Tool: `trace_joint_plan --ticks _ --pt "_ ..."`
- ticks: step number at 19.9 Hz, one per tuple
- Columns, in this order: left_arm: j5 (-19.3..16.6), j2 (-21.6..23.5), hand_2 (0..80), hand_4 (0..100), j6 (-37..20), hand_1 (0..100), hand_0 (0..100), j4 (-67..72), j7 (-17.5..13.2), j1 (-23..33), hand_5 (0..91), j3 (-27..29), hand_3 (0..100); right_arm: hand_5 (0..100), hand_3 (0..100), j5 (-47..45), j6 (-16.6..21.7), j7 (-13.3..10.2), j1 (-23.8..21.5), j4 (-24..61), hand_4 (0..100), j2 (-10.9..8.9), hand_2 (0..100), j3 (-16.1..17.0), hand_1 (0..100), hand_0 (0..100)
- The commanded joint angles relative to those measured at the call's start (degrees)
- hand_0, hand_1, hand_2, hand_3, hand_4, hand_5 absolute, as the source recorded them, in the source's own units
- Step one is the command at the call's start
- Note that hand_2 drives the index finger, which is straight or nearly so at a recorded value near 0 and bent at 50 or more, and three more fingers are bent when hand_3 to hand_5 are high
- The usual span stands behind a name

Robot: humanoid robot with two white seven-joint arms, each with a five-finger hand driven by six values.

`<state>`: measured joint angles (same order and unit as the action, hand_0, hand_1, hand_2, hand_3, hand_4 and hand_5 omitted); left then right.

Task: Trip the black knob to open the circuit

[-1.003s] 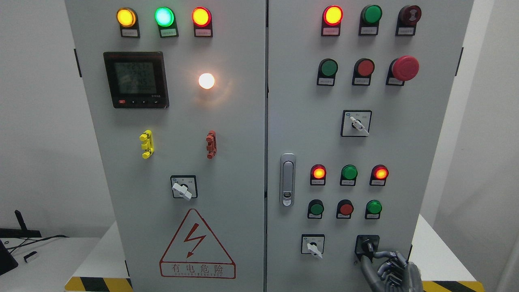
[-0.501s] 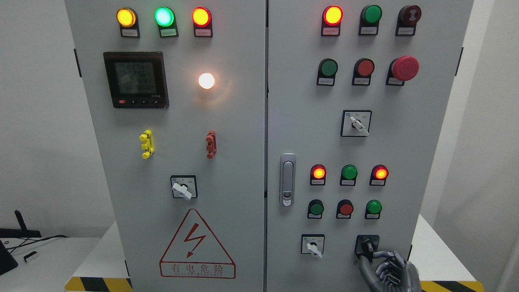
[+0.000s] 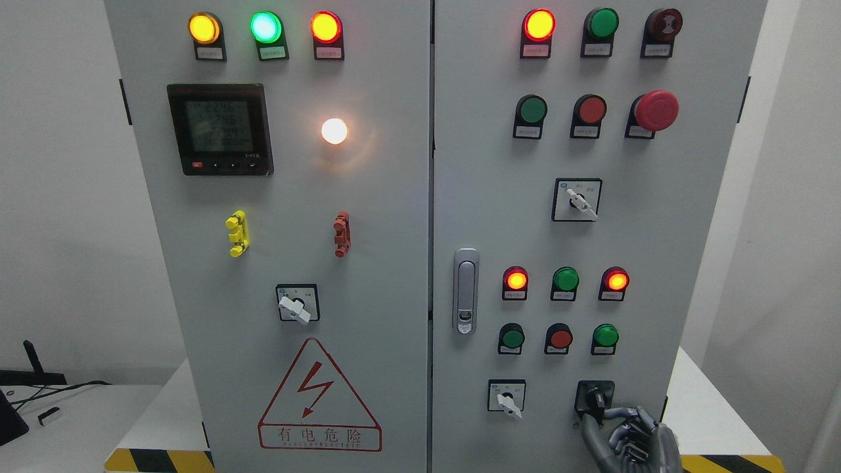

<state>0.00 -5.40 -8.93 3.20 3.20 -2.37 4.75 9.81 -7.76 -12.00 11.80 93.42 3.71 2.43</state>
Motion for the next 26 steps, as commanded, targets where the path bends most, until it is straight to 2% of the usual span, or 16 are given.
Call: trace_joint_plan --ticks 1,17,26 --pt "-1.76 -0.05 0.0 0 -0.04 39 12 -0.04 -0.04 0.0 0.0 0.0 0 100 89 -0.05 -0.07 0.05 0.06 0.01 92 0.07 55 -0.05 76 26" --pt "-1.76 0.04 0.0 0 -0.04 39 12 -0.04 -0.04 0.0 0.0 0.0 0 100 89 -0.05 -0.07 0.22 0.41 -0.08 92 0.15 55 -0.23 76 29" --pt "-1.76 -0.05 0.0 0 -0.04 39 12 -0.04 -0.04 0.0 0.0 0.0 0 100 90 -0.05 -0.07 1.19 0.41 -0.08 93 0.24 55 -0.32 76 31"
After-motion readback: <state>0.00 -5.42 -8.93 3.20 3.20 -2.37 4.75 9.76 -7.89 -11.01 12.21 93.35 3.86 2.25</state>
